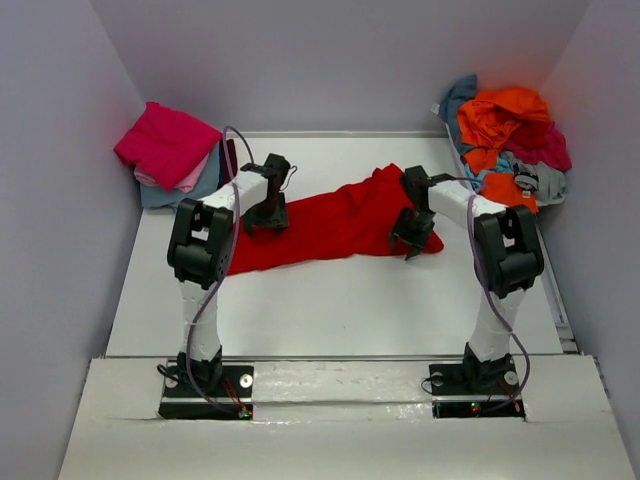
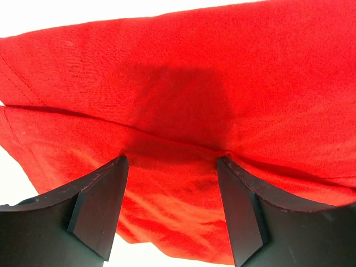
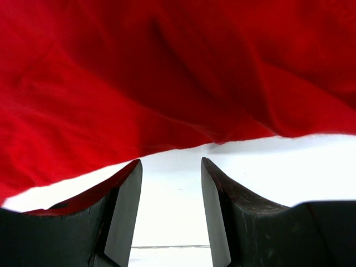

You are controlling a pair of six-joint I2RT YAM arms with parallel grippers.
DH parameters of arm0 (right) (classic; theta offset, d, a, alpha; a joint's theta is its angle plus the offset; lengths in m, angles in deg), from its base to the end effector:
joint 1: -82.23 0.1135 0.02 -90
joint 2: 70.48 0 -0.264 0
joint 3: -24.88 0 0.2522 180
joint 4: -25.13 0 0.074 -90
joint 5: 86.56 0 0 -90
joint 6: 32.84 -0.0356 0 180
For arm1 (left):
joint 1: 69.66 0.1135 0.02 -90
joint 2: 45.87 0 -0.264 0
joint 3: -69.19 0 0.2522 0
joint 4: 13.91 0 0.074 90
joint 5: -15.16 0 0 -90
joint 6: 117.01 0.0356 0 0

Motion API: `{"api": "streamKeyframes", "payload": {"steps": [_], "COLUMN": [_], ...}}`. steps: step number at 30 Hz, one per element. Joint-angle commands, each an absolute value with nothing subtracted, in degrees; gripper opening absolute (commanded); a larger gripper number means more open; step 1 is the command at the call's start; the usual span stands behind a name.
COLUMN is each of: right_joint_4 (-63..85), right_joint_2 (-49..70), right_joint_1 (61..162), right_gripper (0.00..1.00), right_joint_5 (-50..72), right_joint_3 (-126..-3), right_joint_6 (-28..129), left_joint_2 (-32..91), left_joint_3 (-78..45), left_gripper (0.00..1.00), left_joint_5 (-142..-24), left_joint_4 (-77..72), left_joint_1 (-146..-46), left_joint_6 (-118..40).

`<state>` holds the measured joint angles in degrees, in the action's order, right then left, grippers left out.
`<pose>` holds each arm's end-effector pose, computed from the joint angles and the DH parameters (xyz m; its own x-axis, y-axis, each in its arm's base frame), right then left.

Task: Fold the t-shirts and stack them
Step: Fold the tshirt

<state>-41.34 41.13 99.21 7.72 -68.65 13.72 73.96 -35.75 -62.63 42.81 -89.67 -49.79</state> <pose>0.3506 0.1098 0.1717 -0.8962 0.4433 -0.0179 0.4383 0.8909 0.1192 0.4060 -0.1399 0.1745 -0.9273 -0.0650 -0.3686 -0.0947 0.9935 0.0629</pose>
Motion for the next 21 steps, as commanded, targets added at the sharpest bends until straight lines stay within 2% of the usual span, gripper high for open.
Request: {"api": "streamKeyframes", "payload": {"steps": [1, 9, 14, 21], "right_joint_4": [-40.4, -41.4, -41.9, -41.3], "right_joint_2": [38.1, 38.2, 42.4, 45.9], "right_joint_1": [99.6, 99.6, 99.6, 98.6], "right_gripper": [0.52, 0.52, 0.52, 0.52], "right_joint_5": [3.7, 0.6, -0.2, 2.7], "right_joint_3": [-70.2, -74.9, -78.2, -79.2], "right_joint_6": [10.1, 9.2, 8.9, 8.6], "left_joint_2": [69.6, 67.2, 65.8, 63.4], "left_joint_3": [-32.8, -29.7, -28.3, -27.2], "left_gripper": [0.76, 0.76, 0.76, 0.76], "left_joint_5": [-63.9, -64.9, -65.7, -66.0], "left_joint_4": [45.7, 45.5, 45.3, 46.1], "left_joint_1": [-89.4, -89.4, -89.4, -89.4], "left_joint_6": [-49.2, -49.2, -49.5, -49.4]}}
